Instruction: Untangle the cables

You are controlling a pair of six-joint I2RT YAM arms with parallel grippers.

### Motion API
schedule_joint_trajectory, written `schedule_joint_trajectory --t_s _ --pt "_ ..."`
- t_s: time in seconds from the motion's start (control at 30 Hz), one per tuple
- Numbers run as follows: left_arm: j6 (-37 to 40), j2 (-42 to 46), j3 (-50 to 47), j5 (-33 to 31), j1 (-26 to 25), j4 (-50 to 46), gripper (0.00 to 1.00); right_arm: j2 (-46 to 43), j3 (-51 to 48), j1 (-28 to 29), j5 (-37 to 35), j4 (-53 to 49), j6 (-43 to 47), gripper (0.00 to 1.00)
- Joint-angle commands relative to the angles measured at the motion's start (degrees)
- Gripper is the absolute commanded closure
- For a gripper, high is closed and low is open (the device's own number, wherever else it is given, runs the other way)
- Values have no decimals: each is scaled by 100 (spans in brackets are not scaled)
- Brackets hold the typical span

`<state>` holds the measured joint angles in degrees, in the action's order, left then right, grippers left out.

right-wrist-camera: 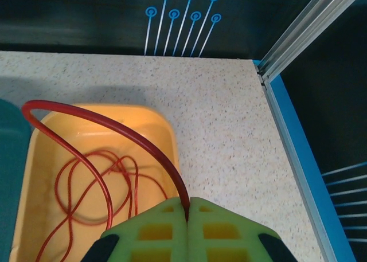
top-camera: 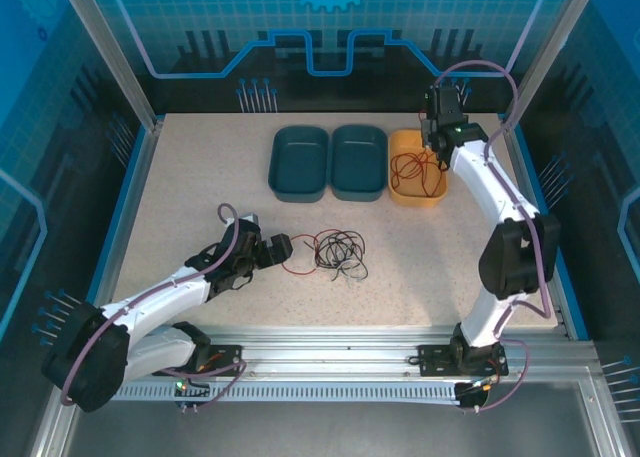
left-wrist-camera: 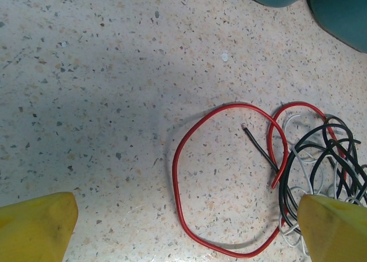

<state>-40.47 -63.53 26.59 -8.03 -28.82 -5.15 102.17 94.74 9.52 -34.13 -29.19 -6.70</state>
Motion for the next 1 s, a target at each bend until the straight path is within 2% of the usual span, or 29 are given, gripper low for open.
schedule_joint_trajectory --t_s 0.0,0.17,0.5,0.97 --pt "68 47 136 -155 52 -189 1 369 484 -199 -65 138 255 100" --pt "59 -26 189 -146 70 -204 1 800 800 -276 77 -33 355 100" --pt "30 -208 234 -93 75 -90 1 1165 712 -392 856 -323 550 100" --pt "4 -48 147 -120 78 -185 1 2167 1268 -466 1321 -1011 628 100"
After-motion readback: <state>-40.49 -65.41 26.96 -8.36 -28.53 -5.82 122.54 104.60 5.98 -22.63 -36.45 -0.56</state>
